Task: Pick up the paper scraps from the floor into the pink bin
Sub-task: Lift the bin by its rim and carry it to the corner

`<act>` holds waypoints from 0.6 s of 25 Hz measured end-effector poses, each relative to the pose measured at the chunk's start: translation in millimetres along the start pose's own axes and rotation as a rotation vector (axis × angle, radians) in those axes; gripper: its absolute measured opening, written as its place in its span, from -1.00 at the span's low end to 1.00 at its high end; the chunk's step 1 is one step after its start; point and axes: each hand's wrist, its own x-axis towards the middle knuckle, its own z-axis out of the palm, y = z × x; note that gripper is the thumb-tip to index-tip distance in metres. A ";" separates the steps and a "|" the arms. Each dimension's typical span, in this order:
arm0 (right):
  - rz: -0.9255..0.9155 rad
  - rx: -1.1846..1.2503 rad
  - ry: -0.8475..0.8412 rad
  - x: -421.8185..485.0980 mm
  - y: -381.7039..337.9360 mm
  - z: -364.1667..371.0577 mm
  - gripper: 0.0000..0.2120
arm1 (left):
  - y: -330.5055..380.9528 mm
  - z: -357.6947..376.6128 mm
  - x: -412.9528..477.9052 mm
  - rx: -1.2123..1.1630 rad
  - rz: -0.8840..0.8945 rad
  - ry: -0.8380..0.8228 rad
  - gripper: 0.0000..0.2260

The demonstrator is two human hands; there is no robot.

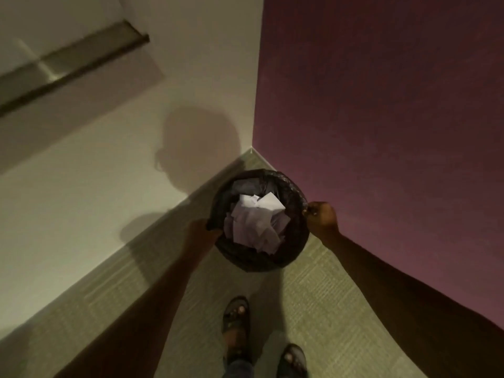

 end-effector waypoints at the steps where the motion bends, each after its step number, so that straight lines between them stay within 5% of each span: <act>1: 0.003 -0.028 -0.009 8.4 9.1 13.0 -0.90 | -10.6 7.3 18.1 0.033 -0.009 -0.012 -0.71; 6: 0.079 -0.049 -0.040 46.5 35.8 71.8 -0.69 | -41.8 31.1 84.2 0.150 -0.007 -0.042 -0.79; 15: 0.048 -0.141 0.003 83.9 62.3 126.0 -0.81 | -71.9 58.1 143.3 0.168 0.069 0.040 -0.64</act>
